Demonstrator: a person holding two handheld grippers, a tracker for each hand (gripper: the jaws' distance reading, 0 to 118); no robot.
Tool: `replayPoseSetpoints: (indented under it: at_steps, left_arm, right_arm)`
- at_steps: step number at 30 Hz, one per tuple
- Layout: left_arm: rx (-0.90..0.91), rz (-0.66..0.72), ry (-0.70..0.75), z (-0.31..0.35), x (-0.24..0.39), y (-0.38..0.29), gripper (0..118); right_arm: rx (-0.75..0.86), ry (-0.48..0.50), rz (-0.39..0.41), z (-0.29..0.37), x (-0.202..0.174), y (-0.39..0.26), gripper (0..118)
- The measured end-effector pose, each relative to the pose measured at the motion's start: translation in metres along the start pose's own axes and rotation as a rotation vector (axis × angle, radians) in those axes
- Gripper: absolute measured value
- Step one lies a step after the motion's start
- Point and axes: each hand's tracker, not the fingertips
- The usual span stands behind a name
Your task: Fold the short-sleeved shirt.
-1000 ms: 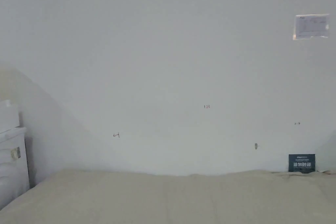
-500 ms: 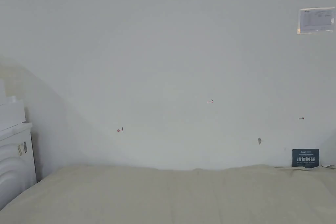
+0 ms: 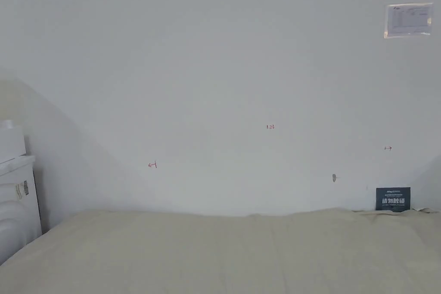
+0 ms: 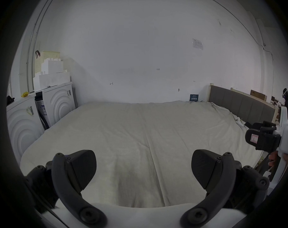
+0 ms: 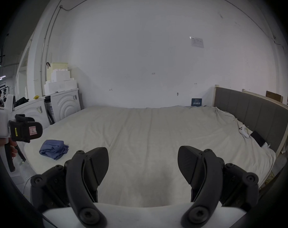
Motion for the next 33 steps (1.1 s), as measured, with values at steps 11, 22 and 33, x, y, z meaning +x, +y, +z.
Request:
replayPoseSetpoints:
  at_steps: [11, 22, 33]
  left_arm:
    - [-0.006, -0.003, -0.004, -0.003, 0.004, 0.008, 118]
    - [-0.007, 0.017, -0.01, -0.006, 0.005, 0.015, 118]
    - [-0.031, 0.02, -0.018, -0.005, 0.004, 0.01, 118]
  right_arm:
    - [-0.154, -0.102, -0.1, -0.021, -0.007, 0.012, 89]
    - [-0.16, -0.186, -0.119, -0.025, -0.01, 0.02, 89]
    - [-0.161, -0.135, -0.095, -0.023, -0.014, 0.02, 89]
